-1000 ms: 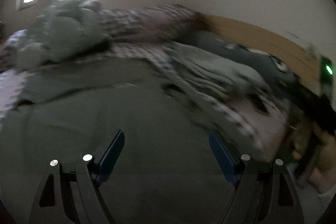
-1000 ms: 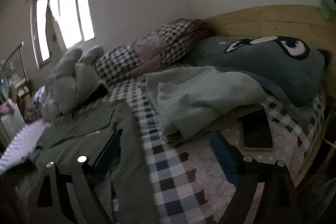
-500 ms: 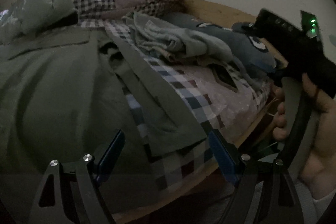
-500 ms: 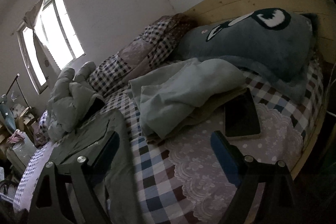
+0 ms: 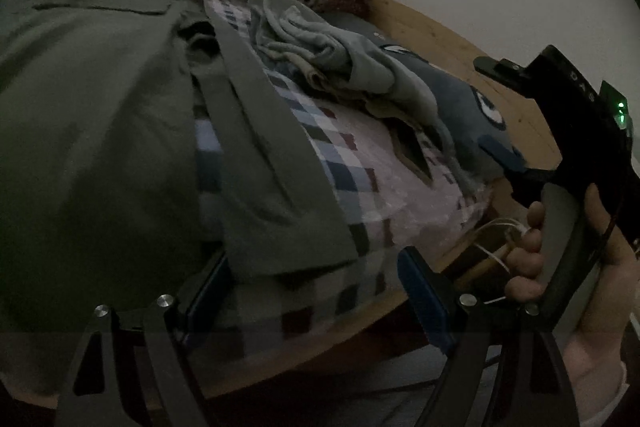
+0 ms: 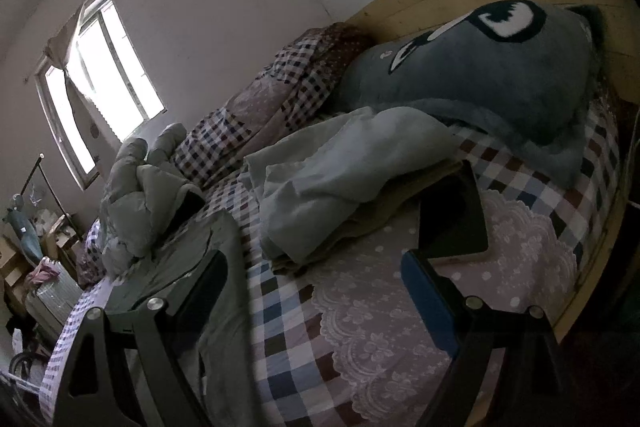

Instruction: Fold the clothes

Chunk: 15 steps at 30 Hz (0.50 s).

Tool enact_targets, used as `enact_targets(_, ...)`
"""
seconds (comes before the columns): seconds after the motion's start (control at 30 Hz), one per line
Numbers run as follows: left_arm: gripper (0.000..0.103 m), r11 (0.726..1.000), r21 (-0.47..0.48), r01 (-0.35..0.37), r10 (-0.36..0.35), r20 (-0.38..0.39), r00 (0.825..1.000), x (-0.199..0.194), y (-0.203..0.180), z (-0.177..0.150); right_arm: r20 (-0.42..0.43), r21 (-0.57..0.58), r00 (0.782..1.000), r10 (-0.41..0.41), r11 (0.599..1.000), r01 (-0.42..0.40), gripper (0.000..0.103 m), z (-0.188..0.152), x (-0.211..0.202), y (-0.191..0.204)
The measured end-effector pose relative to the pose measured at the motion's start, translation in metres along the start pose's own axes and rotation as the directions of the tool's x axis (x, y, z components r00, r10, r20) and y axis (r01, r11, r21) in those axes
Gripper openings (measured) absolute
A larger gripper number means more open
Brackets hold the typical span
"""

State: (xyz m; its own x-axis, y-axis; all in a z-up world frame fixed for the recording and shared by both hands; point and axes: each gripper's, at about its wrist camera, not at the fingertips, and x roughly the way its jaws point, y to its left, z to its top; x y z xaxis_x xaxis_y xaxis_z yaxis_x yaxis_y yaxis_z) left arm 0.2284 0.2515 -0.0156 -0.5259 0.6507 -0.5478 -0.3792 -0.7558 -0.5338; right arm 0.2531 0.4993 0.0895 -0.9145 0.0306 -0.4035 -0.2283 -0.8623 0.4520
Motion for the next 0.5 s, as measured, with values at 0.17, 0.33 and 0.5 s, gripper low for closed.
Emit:
enact_targets(0.17,0.085,0.999,0.002,-0.036,0.036,0.068,0.997,-0.012,-0.005,0.004,-0.003,-0.015,1.0,0.001,1.0,-0.001,0.092,-0.001,-0.001,0.001)
enact_targets(0.33,0.085,1.0,0.027,-0.013,0.01,0.113,0.994,-0.023,-0.015,0.01,-0.003,-0.014,1.0,0.003,1.0,-0.003,0.092,-0.001,-0.002,0.0)
enact_targets(0.5,0.085,1.0,-0.019,0.005,-0.004,0.059,0.998,-0.009,-0.013,0.004,-0.009,-0.015,1.0,0.006,1.0,-0.007,0.092,-0.001,0.0,0.0)
